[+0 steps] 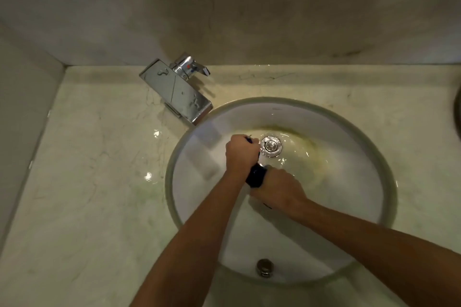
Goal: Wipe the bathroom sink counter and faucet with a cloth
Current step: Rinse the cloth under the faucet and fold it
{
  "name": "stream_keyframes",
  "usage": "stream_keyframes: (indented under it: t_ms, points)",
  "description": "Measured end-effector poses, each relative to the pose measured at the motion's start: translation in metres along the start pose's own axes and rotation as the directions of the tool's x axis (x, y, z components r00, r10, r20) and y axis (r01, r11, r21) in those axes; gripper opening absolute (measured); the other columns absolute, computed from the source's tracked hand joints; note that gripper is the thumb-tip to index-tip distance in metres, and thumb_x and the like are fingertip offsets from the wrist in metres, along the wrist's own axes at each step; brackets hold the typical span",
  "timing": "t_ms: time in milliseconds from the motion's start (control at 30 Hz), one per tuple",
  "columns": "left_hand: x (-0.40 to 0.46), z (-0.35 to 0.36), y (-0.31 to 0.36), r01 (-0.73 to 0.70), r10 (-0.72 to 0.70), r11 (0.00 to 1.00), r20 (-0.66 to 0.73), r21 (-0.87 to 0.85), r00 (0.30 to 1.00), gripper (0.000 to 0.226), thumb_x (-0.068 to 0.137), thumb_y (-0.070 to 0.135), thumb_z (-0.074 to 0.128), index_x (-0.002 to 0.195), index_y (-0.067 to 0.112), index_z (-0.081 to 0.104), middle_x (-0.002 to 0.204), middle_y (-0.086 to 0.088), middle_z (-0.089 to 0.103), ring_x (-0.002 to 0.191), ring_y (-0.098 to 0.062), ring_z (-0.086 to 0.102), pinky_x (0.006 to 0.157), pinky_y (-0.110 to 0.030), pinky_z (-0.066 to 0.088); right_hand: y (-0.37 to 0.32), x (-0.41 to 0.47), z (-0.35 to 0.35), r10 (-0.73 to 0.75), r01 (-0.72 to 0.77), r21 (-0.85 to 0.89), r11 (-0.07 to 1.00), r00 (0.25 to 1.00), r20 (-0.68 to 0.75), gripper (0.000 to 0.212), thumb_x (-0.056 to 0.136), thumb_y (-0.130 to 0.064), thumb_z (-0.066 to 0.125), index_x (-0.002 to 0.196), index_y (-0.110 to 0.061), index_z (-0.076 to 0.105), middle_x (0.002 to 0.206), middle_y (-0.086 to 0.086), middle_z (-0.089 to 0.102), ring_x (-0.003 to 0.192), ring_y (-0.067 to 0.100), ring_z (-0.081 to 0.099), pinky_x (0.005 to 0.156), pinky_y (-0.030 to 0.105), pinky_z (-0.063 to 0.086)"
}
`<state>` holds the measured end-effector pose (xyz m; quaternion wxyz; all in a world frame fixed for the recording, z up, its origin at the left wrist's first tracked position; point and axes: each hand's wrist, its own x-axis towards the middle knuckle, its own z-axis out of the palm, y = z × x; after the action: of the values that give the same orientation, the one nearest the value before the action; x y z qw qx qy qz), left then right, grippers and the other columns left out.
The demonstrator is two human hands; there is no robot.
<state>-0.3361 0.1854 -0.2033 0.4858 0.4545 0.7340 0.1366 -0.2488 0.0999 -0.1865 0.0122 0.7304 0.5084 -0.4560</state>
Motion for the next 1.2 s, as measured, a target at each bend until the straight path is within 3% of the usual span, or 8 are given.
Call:
stream_keyframes:
  t_ms: [300,400,500,633,733,867,1033,1200]
  points:
    - [-0.005,0.015,-0.007,0.092,-0.072,0.963,-0.086,0.252,0.994,0.014,0.089,0.013,0.061,0.098,0.006,0.068,0.106,-0.017,0.070,0.100,-0.038,0.067,0.071,-0.033,0.045,0.009,0.005,0.019,-0.145,0.068,-0.421,0.905,0.977,-0.153,0.039,0.086,-0.034,0.063,0.119,-0.018,0.049,0.100,0.004,0.068,0.091,0.029,0.071,0.066,0.032,0.040]
    - [-0.006,0.007,0.004,0.058,-0.050,0.994,-0.086,0.089,0.995,0.022,0.097,0.027,0.063,0.093,0.006,0.070,0.097,-0.014,0.072,0.096,-0.035,0.067,0.071,-0.028,0.039,0.007,0.005,0.003,-0.100,0.051,-0.308,0.950,0.984,-0.146,0.027,0.088,-0.037,0.061,0.107,-0.020,0.051,0.096,0.002,0.068,0.091,0.028,0.069,0.066,0.031,0.041]
    - [-0.018,-0.024,0.024,0.128,-0.092,0.947,0.133,-0.295,0.987,0.025,0.091,0.033,0.075,0.091,0.008,0.072,0.093,-0.008,0.071,0.088,-0.024,0.067,0.077,-0.030,0.052,0.008,-0.004,-0.030,0.030,-0.056,0.155,0.986,0.986,0.165,0.022,0.082,-0.034,0.073,0.090,-0.018,0.060,0.077,-0.001,0.067,0.071,0.020,0.066,0.056,0.026,0.044]
    - [-0.045,-0.091,0.025,0.490,0.195,0.522,0.656,-0.699,0.729,0.050,0.073,0.021,0.076,0.117,0.002,0.064,0.110,-0.017,0.063,0.099,-0.028,0.062,0.090,-0.039,0.049,0.016,-0.040,-0.081,-0.198,-0.443,0.699,0.561,0.749,0.633,0.049,0.077,-0.038,0.082,0.113,-0.009,0.069,0.068,0.002,0.056,0.051,0.015,0.051,0.047,0.024,0.042]
    - [-0.061,-0.107,0.017,0.389,0.474,0.461,0.591,-0.798,0.653,0.080,0.075,0.013,0.078,0.144,-0.008,0.044,0.126,-0.023,0.061,0.116,-0.034,0.061,0.099,-0.044,0.050,0.021,-0.055,-0.093,-0.589,-0.649,0.716,0.257,0.482,0.648,0.049,0.086,-0.038,0.077,0.122,-0.006,0.065,0.066,0.000,0.052,0.049,0.012,0.048,0.045,0.022,0.044]
    - [-0.080,-0.092,0.026,0.290,0.509,0.400,0.474,-0.869,0.718,0.088,0.061,0.037,0.097,0.135,0.007,0.059,0.117,-0.009,0.070,0.106,-0.022,0.068,0.089,-0.037,0.057,0.006,-0.071,-0.074,-0.853,-0.690,0.704,0.169,0.256,0.456,0.052,0.098,-0.047,0.058,0.134,-0.011,0.051,0.070,-0.005,0.048,0.051,0.009,0.042,0.047,0.017,0.040]
    - [-0.090,-0.076,0.043,0.374,0.592,0.149,0.385,-0.916,0.708,0.050,0.072,0.012,0.087,0.107,0.013,0.052,0.111,-0.004,0.069,0.104,-0.019,0.070,0.101,-0.046,0.053,0.000,-0.092,-0.049,-0.927,-0.712,0.702,0.021,0.250,0.280,0.070,0.093,-0.047,0.069,0.139,-0.014,0.028,0.085,-0.004,0.060,0.055,0.006,0.042,0.044,0.015,0.027]
    - [-0.090,-0.076,0.056,0.370,0.402,0.340,0.489,-0.865,0.774,0.036,0.090,0.028,0.070,0.124,0.015,0.063,0.078,0.001,0.056,0.062,-0.008,0.056,0.066,-0.026,0.057,0.002,-0.103,-0.064,-0.781,-0.516,0.849,0.116,0.480,0.399,0.066,0.093,-0.041,0.072,0.141,-0.012,0.037,0.084,-0.005,0.055,0.057,0.006,0.035,0.048,0.020,0.022]
